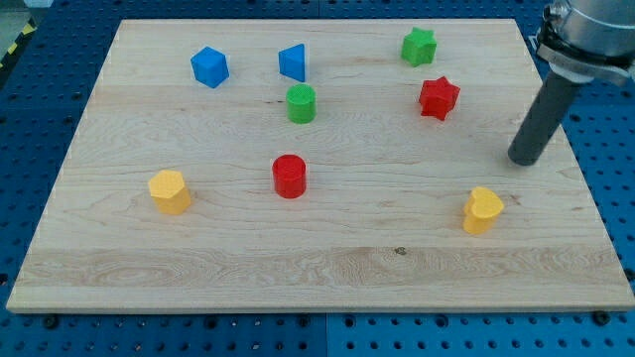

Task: Push the yellow heart heart up

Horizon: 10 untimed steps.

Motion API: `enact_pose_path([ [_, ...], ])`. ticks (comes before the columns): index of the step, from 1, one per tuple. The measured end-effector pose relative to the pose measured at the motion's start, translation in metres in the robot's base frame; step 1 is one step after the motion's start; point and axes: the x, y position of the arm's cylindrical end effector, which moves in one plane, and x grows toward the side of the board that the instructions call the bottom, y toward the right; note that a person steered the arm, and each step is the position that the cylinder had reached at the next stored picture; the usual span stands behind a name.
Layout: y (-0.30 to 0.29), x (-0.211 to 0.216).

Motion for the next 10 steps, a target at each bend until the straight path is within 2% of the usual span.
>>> enact_pose_path([
  [2,0.002,0.052],
  [4,-0.004,0.083],
  [5,-0.059,0.087],
  [6,-0.081,0.066],
  [7,-0.077,0.043],
  [9,-0.089,0.026],
  [10,-0.089,-0.004],
])
